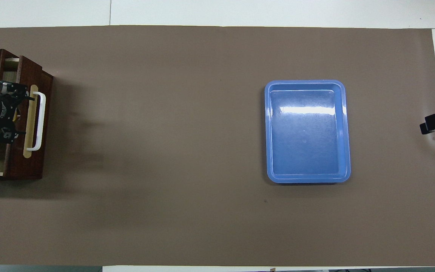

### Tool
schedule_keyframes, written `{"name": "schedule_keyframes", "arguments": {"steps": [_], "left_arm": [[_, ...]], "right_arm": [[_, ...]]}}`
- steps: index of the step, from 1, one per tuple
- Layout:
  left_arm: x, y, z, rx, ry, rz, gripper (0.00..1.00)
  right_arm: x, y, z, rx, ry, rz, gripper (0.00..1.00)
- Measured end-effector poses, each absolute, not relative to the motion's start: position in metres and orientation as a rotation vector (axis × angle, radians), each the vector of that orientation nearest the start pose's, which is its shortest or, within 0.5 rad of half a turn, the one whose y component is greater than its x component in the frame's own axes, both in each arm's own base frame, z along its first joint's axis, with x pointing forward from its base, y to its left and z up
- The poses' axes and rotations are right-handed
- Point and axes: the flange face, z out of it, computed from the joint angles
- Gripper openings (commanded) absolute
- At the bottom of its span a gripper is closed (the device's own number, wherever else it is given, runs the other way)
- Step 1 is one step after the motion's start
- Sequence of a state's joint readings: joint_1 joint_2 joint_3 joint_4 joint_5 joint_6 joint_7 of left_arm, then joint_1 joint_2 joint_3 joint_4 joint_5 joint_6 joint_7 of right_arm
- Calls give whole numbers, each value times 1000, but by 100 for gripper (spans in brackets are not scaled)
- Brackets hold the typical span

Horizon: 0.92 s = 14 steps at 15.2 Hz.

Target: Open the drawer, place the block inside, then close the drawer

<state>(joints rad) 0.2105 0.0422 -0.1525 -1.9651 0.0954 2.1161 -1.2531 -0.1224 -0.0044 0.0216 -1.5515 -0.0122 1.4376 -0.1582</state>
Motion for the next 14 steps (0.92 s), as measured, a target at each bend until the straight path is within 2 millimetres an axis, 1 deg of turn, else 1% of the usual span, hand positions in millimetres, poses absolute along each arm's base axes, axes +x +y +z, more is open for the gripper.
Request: {"name": "schedule_keyframes", "arguments": {"steps": [3,8,12,13,14], "left_arm": [[577,43,462,-2523,-1854,-220,100],[574,74,463,-2536,-1826,-228,100],[575,72,464,-2545,-1810,-230,100],[576,69,466,-2557,-1795,-237,100],[579,63,472,-2580,-1771,-256,100]], "right_arm": [[536,-56,625,-3134,-89,173,100],[536,-56,625,-3134,-88,173,100],[536,-56,625,-3134,-88,173,100],[536,-56,625,-3134,-87,173,100],[536,-57,625,-3134,-85,173,100]]}}
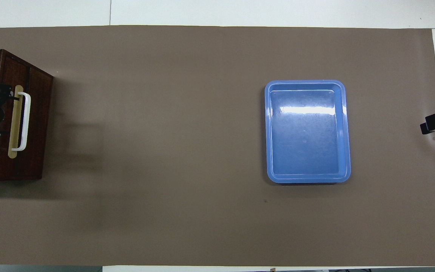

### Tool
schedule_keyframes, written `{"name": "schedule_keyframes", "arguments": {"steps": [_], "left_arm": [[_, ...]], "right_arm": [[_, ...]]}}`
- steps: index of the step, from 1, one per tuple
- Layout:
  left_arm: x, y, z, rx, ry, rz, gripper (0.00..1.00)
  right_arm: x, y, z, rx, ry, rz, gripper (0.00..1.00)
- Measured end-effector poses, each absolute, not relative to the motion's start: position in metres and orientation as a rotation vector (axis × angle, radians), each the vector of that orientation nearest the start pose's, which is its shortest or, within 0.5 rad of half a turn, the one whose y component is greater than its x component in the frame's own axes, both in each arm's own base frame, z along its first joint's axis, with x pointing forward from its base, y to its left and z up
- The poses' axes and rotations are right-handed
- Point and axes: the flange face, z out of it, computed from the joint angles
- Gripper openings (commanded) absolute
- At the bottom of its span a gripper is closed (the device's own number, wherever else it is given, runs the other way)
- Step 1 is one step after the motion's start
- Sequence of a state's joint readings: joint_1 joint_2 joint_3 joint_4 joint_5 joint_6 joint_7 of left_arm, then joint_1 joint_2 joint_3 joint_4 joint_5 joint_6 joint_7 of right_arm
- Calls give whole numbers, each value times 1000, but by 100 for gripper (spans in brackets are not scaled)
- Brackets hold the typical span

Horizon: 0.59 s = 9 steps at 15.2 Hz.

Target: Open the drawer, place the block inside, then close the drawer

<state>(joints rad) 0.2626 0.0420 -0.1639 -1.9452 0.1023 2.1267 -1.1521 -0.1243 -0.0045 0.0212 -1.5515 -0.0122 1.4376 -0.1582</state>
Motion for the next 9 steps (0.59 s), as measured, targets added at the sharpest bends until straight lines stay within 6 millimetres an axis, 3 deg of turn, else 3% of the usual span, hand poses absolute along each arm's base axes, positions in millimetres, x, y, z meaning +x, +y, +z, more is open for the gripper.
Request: {"name": "schedule_keyframes", "arguments": {"steps": [5,9], "left_arm": [[593,-16,523,-2740,-1566,-339,100],[582,-55,553,-2883,-1164,-237,100]], "right_arm": [[536,-60,626,-3151,-80,173,100],[536,-61,626,-3168,-83,174,100]]}}
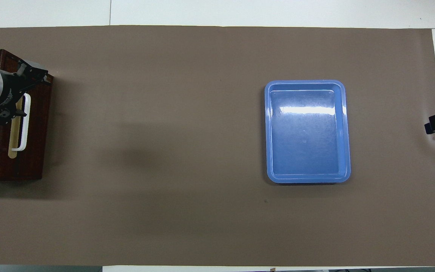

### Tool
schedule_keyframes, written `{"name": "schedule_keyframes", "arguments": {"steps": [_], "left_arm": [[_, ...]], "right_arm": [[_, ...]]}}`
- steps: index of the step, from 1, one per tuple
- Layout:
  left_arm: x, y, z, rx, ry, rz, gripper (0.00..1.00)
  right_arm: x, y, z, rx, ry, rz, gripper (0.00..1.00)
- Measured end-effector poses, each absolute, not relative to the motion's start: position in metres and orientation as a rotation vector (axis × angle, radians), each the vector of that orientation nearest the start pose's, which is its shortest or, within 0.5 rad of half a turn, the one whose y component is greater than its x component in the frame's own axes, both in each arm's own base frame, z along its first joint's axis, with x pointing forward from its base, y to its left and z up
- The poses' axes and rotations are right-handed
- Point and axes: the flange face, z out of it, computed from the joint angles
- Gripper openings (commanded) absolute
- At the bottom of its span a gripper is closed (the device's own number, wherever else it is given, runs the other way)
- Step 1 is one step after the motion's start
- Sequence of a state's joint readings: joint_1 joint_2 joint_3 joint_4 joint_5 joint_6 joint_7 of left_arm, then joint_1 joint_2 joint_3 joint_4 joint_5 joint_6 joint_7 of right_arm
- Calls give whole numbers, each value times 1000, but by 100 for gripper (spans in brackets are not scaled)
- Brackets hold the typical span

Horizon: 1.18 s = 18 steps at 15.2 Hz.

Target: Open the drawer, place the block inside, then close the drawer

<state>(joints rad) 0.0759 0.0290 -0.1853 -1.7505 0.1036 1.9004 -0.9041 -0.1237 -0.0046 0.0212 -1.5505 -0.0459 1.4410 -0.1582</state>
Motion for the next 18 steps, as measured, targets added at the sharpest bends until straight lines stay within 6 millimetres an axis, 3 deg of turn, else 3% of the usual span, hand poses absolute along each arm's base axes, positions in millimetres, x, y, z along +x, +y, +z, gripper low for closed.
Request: {"name": "schedule_keyframes", "arguments": {"steps": [6,10,18], "left_arm": [[557,-69,606,-3038,-499,-53,100],[551,-67,615,-3084,-49,-2,100],[542,-86,616,-3102,83,24,100]], "right_arm": [[536,-61,626,-3168,-83,174,100],[536,-61,626,-3168,-80,175,100],[535,-64,626,-3168,-73,175,100]]}}
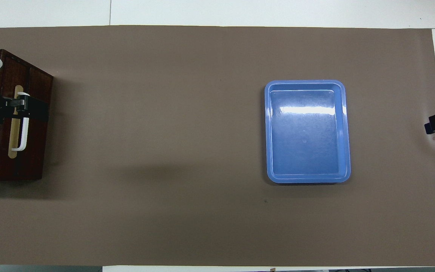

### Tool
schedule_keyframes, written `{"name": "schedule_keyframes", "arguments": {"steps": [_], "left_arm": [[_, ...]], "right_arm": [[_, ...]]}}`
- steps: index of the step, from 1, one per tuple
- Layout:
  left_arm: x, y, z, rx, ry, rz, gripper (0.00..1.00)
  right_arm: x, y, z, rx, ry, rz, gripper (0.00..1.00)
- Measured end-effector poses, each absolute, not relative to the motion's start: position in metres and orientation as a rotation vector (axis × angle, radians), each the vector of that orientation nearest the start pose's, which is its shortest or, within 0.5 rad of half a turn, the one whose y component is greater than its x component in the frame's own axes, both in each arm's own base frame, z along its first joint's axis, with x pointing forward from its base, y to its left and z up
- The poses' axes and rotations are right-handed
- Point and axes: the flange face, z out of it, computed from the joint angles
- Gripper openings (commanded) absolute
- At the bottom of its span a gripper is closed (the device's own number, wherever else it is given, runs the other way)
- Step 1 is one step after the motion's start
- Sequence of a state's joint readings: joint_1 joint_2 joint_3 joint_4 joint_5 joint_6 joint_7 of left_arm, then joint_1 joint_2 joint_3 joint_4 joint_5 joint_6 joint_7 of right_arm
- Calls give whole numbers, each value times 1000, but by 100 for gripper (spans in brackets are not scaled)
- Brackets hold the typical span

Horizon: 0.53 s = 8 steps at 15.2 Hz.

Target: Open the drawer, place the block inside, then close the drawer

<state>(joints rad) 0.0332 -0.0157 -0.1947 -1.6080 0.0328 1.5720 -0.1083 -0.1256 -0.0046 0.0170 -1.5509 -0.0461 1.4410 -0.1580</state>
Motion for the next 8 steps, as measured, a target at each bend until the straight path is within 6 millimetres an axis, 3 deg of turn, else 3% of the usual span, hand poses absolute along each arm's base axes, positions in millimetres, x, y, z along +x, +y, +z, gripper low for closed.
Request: {"name": "schedule_keyframes", "arguments": {"steps": [8], "left_arm": [[537,-91,612,-3162,77,105,100]], "right_arm": [[536,-62,626,-3168,-77,175,100]]}}
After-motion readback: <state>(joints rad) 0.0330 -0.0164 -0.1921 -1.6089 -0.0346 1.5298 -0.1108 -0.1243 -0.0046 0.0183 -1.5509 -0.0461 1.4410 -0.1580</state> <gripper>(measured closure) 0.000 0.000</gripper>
